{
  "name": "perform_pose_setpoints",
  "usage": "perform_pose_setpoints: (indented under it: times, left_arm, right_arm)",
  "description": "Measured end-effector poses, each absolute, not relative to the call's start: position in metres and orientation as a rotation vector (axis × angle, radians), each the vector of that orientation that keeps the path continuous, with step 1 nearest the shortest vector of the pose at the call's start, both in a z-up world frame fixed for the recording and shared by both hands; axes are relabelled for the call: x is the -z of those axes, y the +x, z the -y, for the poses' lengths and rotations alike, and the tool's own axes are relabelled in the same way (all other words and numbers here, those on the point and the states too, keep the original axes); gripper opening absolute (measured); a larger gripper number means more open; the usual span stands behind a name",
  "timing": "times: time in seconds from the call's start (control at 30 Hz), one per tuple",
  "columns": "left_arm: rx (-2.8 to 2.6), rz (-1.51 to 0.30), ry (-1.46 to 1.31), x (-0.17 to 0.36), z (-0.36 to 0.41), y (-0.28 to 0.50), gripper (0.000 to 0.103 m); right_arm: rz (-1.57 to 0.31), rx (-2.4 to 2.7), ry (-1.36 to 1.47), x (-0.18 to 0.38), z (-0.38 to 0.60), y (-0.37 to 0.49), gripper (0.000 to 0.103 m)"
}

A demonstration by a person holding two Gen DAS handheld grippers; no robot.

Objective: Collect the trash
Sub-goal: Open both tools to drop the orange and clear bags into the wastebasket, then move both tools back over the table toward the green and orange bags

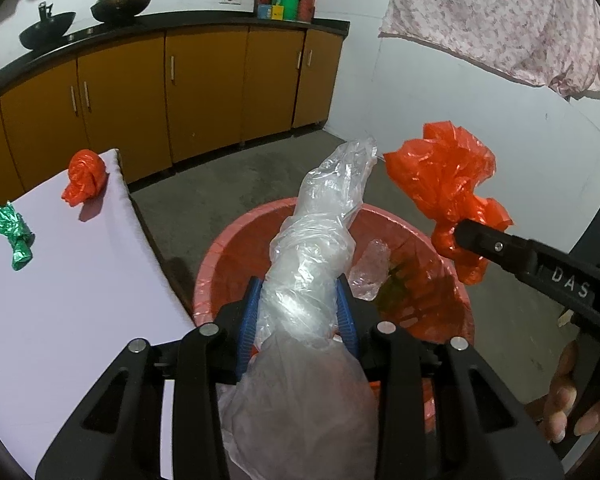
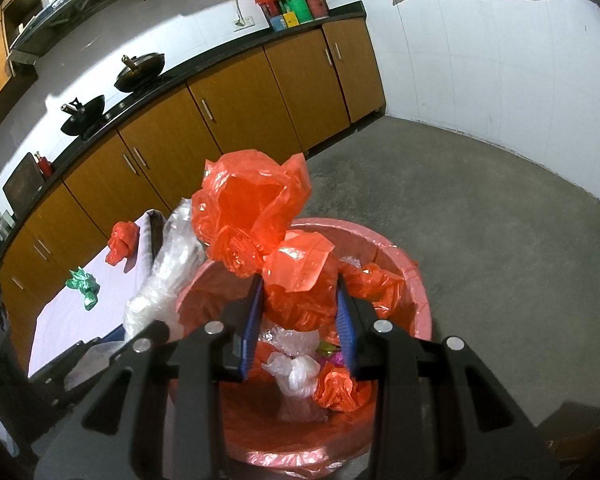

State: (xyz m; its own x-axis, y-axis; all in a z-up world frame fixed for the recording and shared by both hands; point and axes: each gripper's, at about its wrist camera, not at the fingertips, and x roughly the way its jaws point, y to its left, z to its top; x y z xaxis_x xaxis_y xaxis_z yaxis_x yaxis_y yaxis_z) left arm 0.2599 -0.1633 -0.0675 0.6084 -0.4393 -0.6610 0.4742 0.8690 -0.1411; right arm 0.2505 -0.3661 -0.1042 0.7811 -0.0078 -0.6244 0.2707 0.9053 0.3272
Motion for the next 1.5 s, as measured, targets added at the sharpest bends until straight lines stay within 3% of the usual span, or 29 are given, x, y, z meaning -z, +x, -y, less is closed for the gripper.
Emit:
perform_pose_setpoints:
  times: [0.2, 0.63, 0.77, 1.07, 1.23, 1.5]
  left_arm:
    - [0.534, -0.763, 0.041, 0.073, 0.163, 0.262, 0.059]
    - [0.464, -0.763, 0.005, 0.073, 0.136, 0.266, 0.066]
    - [0.419, -0.746, 0.011, 0.071, 0.116, 0.267, 0.071]
    - [0.158, -0.708, -0.028, 0.079, 0.004, 0.277, 0.087]
    - [0.003, -0.7, -0.094, 0.087, -0.067, 0.286, 0.094]
    - [-0.132, -0.688, -0.189, 0.099, -0.146, 0.301, 0.097]
  right_arm:
    - [-0.657, 0.145, 0.457, 0.109, 0.374, 0.248, 0.046]
    - [-0.656, 0.159, 0.419, 0.106, 0.367, 0.249, 0.052]
    - [-0.655, 0.136, 0.367, 0.104, 0.35, 0.253, 0.061]
    - [-0.669, 0.023, 0.302, 0.101, 0.285, 0.288, 0.081]
    - [-0.697, -0.067, 0.253, 0.104, 0.227, 0.323, 0.084]
    - [-0.684, -0.161, 0.123, 0.108, 0.138, 0.402, 0.083]
